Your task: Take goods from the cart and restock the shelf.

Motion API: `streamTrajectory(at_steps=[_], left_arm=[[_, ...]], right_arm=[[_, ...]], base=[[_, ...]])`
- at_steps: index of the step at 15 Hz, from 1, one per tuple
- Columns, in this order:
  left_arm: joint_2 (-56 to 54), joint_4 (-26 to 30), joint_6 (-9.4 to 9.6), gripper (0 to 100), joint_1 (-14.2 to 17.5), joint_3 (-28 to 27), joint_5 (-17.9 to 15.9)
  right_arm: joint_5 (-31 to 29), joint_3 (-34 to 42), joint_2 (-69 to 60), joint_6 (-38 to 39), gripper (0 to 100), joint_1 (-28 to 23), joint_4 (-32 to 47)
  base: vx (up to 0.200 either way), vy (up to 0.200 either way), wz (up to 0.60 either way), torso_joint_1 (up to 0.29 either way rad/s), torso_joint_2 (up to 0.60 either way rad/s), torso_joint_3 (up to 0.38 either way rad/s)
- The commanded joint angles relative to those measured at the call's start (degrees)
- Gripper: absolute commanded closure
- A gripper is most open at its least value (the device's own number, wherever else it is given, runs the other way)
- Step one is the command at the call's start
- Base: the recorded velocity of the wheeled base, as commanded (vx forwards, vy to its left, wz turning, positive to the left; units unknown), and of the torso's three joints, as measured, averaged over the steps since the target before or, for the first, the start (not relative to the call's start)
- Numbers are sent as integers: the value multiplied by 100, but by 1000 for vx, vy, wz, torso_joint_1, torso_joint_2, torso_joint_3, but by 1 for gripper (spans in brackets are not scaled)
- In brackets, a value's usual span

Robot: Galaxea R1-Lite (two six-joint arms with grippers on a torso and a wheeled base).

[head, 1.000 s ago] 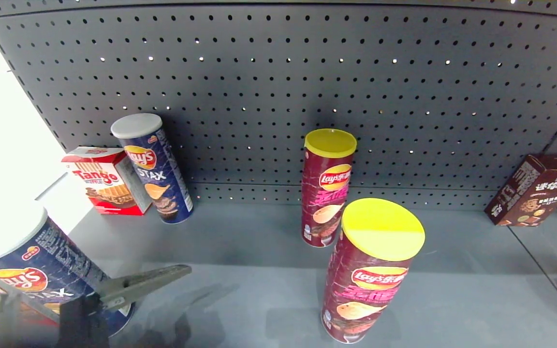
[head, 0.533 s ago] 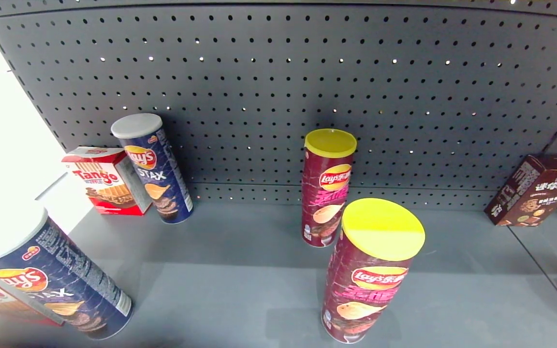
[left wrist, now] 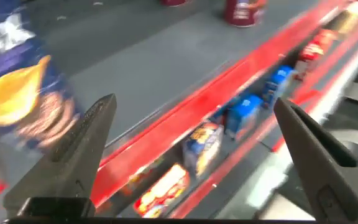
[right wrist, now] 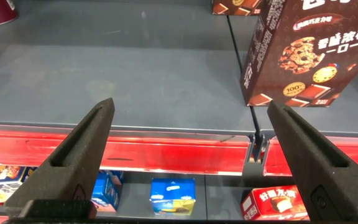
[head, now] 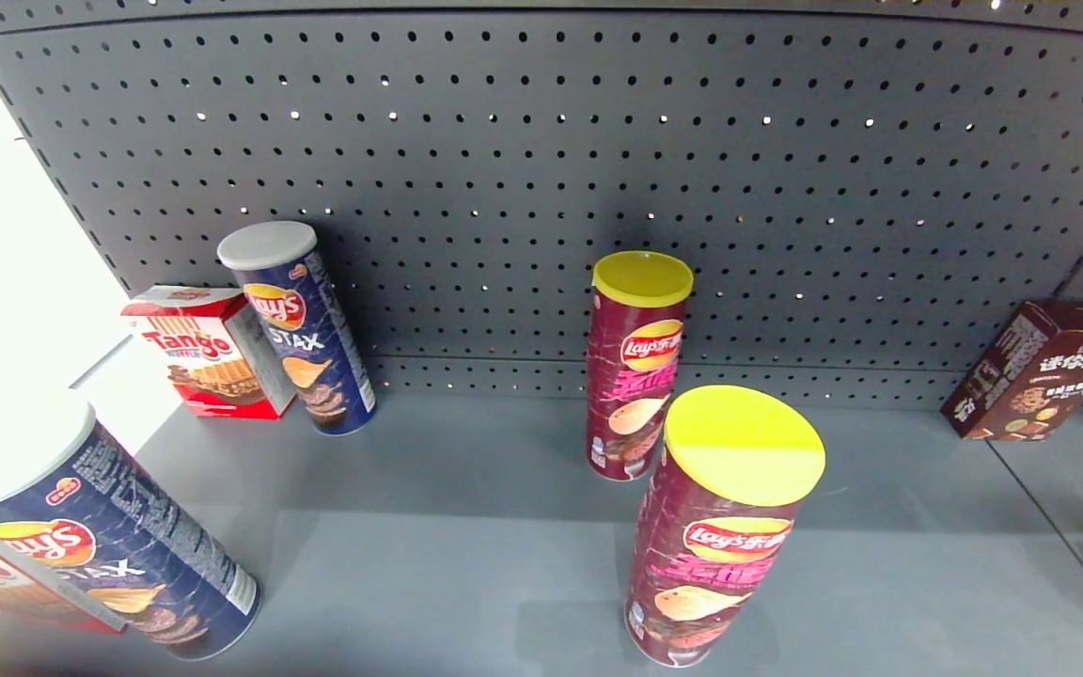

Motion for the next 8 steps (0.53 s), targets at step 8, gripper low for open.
streamTrajectory(at_steps=[8], left_arm=[[-955,820,-148,0,2082,35,14]], right_arm=[[0,0,9,-4,0,0,-4]], base=[[0,0,0,0,0,0]])
